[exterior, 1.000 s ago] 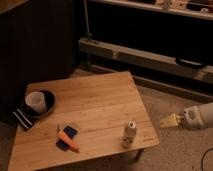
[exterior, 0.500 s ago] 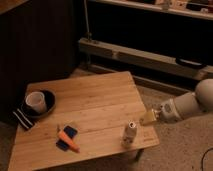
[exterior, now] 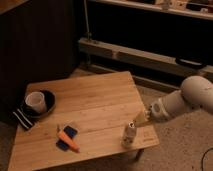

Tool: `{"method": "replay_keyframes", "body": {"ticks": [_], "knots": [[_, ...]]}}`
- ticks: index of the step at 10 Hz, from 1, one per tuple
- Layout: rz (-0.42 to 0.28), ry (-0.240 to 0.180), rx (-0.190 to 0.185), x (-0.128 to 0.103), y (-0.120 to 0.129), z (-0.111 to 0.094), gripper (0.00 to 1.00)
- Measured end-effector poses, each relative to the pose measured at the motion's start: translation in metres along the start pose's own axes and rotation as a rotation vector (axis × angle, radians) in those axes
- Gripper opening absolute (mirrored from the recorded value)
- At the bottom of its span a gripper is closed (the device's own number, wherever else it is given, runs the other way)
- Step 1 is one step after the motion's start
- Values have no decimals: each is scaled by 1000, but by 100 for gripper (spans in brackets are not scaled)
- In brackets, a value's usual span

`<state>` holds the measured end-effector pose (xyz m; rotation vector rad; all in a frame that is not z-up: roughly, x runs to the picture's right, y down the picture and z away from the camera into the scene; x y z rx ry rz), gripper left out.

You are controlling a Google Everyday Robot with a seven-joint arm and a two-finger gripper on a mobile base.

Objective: Knock the bottle over

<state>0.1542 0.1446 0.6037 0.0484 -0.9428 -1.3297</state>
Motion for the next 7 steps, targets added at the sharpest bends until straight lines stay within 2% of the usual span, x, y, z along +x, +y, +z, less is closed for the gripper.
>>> {"method": "replay_keyframes", "body": {"ticks": [2,7], "knots": [[42,26,-10,0,18,-2,0],[76,36,-26,5,33,9,0]]}}
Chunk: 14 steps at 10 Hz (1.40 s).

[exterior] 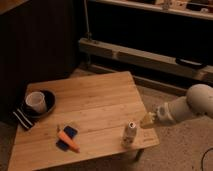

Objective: Knock the bottle over

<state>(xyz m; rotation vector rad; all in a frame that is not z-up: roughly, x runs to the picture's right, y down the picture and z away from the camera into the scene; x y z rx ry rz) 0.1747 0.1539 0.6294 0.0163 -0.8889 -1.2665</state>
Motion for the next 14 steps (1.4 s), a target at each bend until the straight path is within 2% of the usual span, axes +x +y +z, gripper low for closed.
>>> {"method": "replay_keyframes", "body": {"ticks": [5,7,10,12,13,14], "knots": [[20,-24,-14,-2,5,13,0],[6,-38,-17,1,-2,17,0],[-42,-93,-16,3,-35,37,0],[-79,-153,-8,3,-65,66,0],[-107,-168,1,6,-85,79,0],[-130,-166,9,12,-102,86,0]]}}
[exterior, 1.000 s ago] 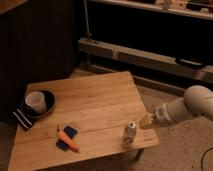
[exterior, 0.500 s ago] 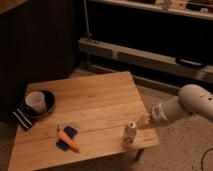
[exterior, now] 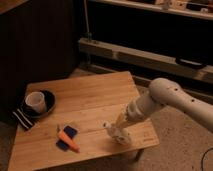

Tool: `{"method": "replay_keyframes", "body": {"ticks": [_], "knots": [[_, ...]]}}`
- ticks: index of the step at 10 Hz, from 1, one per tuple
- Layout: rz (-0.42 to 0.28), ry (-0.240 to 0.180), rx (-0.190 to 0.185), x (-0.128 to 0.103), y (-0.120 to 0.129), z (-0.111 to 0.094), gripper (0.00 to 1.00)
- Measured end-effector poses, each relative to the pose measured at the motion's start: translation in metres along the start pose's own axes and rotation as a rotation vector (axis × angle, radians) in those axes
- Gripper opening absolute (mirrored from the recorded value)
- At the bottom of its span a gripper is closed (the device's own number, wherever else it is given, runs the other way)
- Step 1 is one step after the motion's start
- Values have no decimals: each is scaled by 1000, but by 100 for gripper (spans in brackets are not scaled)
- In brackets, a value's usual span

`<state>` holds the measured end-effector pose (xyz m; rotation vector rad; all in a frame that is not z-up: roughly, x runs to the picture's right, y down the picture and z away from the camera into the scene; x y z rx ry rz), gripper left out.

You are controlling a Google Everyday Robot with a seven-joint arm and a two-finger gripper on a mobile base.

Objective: Knock the bottle over

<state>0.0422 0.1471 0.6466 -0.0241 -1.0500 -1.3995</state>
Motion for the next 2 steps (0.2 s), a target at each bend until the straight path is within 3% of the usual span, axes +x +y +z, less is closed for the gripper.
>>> {"method": "replay_keyframes", "body": {"ticks": [1,2], "knots": [[2,2,0,0,1,0,1],[4,3,-1,0,2,-1,10]]}}
